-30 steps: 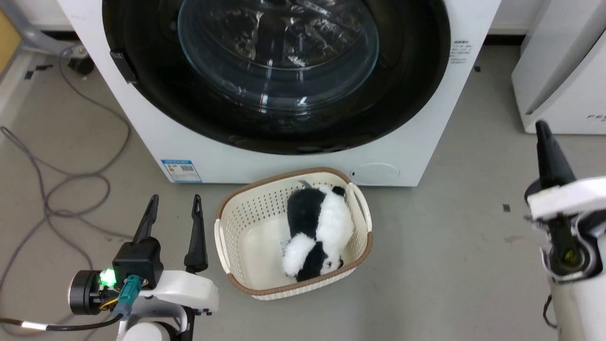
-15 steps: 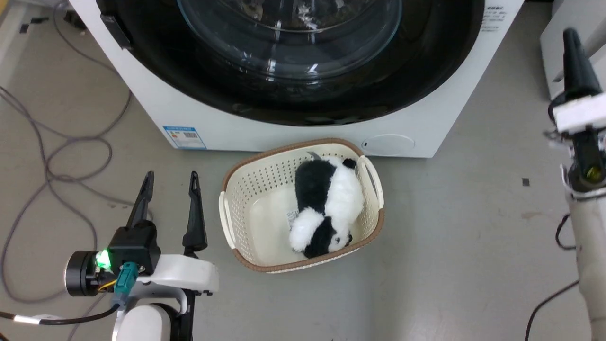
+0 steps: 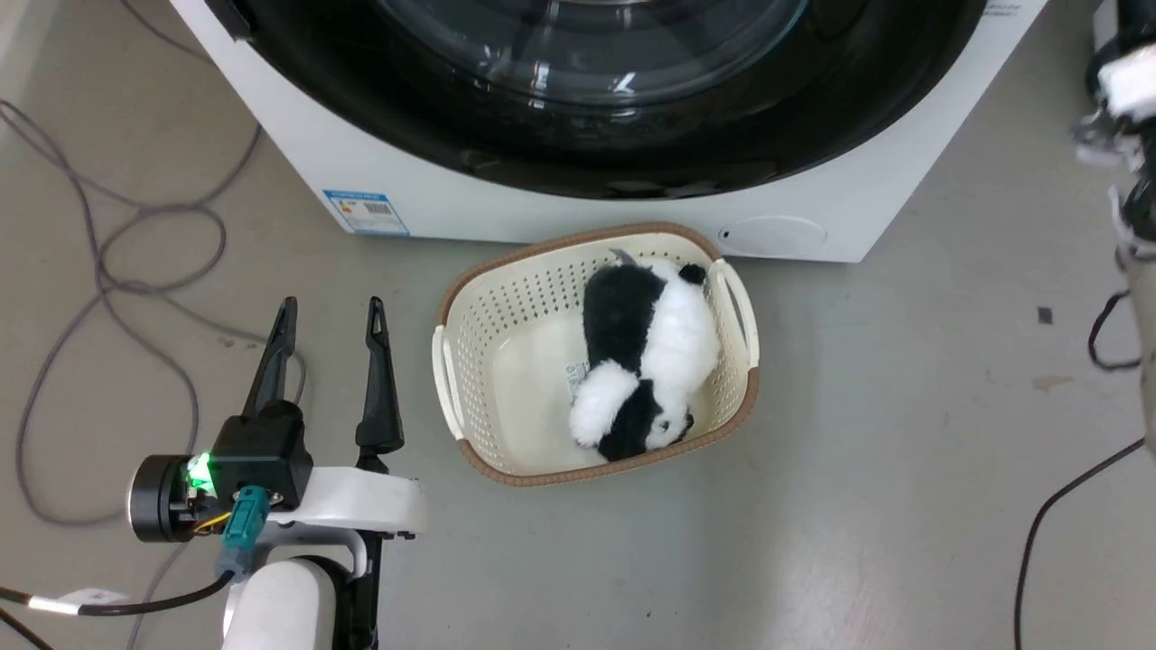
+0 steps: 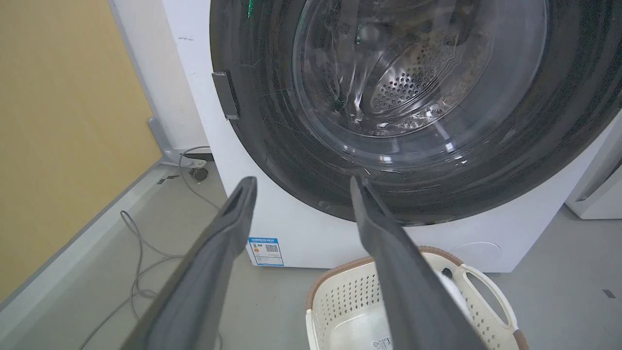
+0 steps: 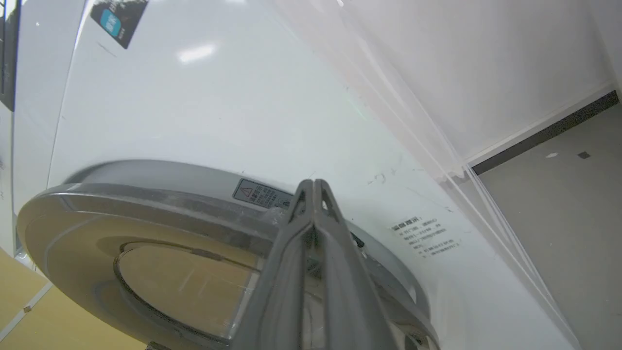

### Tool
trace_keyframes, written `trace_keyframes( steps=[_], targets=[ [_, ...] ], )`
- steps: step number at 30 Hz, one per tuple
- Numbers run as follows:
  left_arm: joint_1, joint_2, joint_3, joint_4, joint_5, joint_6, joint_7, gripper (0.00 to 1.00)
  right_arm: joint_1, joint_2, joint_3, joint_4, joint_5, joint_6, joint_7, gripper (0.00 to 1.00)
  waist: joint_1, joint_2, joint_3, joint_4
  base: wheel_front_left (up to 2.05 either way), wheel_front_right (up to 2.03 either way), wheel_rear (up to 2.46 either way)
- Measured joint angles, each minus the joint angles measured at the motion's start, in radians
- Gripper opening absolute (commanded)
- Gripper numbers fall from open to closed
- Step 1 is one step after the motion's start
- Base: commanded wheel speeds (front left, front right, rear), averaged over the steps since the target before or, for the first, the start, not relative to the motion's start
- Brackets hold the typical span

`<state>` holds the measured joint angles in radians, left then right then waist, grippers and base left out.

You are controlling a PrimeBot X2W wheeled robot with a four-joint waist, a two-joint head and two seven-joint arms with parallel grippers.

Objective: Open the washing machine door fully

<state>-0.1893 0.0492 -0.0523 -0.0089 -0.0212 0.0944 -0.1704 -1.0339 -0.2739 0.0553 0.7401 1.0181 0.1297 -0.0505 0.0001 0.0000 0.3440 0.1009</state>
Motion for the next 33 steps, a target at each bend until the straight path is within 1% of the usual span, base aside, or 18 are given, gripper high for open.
trace_keyframes(
  steps=[8,14,17,20,24,27,33],
  targets=[
    [-0.023,0.0,-0.002,0.0,-0.001,0.01,-0.016,1.0,-0.112,-0.016,0.051,0.072,0.059,0.0,0.039,0.0,0.0,0.0,0.043,0.01,0.0,0.0,0.0],
    [-0.045,0.0,-0.005,0.0,-0.001,0.019,-0.026,1.0,-0.169,-0.024,0.097,0.108,0.103,0.0,0.089,0.0,0.0,0.0,0.067,0.014,0.0,0.0,0.0],
    [-0.057,0.0,-0.007,0.001,-0.001,0.024,-0.035,1.0,-0.191,-0.029,0.127,0.112,0.127,0.0,0.132,0.0,-0.0001,0.0,0.078,0.017,0.0,0.0,0.0],
    [-0.062,0.0,-0.008,0.001,-0.001,0.026,-0.043,1.0,-0.204,-0.034,0.153,0.118,0.158,0.0,0.188,0.0,0.0,0.0,0.085,0.018,0.0,0.0,0.0],
    [-0.063,0.0,-0.009,0.003,-0.001,0.027,-0.051,1.0,-0.225,-0.061,0.187,0.132,0.195,0.0,0.253,0.0,0.0,0.0,0.092,0.021,0.0,0.0,0.0],
    [-0.075,0.0,-0.012,0.005,-0.006,0.03,-0.057,1.0,-0.244,-0.084,0.204,0.135,0.246,0.0,0.346,0.0,-0.0001,0.0,0.096,0.024,0.0,0.0,0.0],
    [-0.083,0.0,-0.018,0.011,-0.01,0.036,-0.069,1.0,-0.266,-0.121,0.208,0.137,0.378,-0.002,0.507,0.0,-0.0001,0.0,0.104,0.029,0.0,0.0,0.0]
  ],
)
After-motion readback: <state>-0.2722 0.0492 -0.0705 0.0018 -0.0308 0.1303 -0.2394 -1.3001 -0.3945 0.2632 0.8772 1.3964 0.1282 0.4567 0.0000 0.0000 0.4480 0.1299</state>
